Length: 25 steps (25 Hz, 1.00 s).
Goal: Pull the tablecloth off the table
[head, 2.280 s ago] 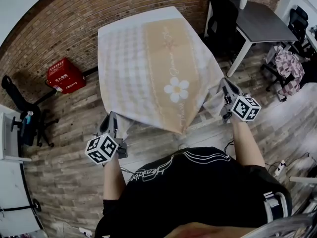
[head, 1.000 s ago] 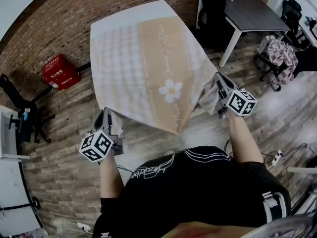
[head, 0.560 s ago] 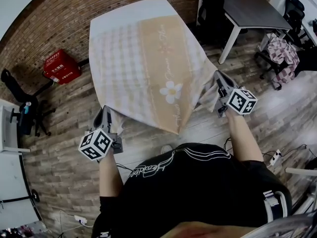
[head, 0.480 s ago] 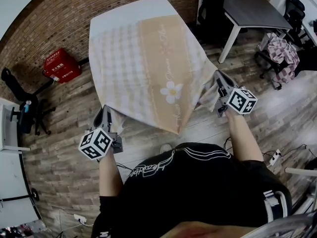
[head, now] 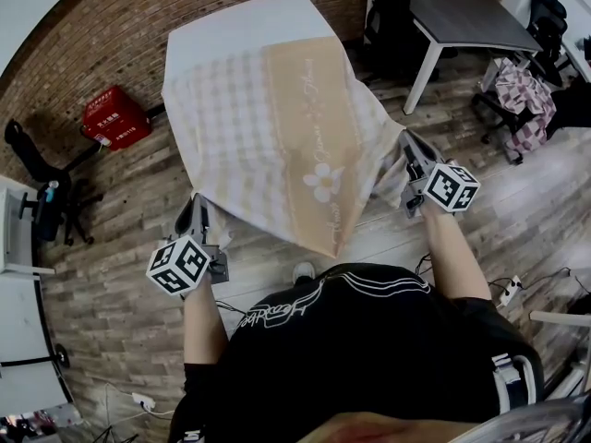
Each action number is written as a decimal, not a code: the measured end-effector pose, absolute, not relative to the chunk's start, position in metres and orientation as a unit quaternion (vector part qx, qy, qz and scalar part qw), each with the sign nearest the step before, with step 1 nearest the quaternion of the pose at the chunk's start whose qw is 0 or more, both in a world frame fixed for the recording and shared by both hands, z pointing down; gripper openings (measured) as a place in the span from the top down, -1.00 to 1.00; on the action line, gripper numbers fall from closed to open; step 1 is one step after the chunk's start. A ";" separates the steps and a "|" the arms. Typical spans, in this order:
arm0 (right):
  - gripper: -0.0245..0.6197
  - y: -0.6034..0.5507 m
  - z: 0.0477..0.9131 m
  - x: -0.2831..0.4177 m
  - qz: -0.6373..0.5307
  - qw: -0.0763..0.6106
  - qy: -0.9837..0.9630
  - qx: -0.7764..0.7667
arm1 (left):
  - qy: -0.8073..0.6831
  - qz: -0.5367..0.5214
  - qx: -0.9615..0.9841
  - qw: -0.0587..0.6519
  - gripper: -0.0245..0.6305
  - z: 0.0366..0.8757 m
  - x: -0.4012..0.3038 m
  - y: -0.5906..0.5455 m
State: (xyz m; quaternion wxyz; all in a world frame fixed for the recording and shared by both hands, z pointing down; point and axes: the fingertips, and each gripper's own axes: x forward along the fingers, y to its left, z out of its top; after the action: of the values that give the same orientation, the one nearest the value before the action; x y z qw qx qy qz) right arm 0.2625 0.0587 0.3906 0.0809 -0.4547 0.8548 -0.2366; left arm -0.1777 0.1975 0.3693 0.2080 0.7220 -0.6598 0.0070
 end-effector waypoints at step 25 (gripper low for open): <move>0.93 0.128 0.379 0.320 -0.227 0.087 0.871 -0.426 | -0.661 -0.004 0.728 0.180 0.91 0.351 -0.109 0.254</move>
State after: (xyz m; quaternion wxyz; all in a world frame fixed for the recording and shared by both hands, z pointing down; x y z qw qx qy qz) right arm 0.3201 0.1282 0.3786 0.0865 -0.4264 0.8712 -0.2275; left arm -0.1085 0.2537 0.3506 0.1800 0.7283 -0.6611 -0.0038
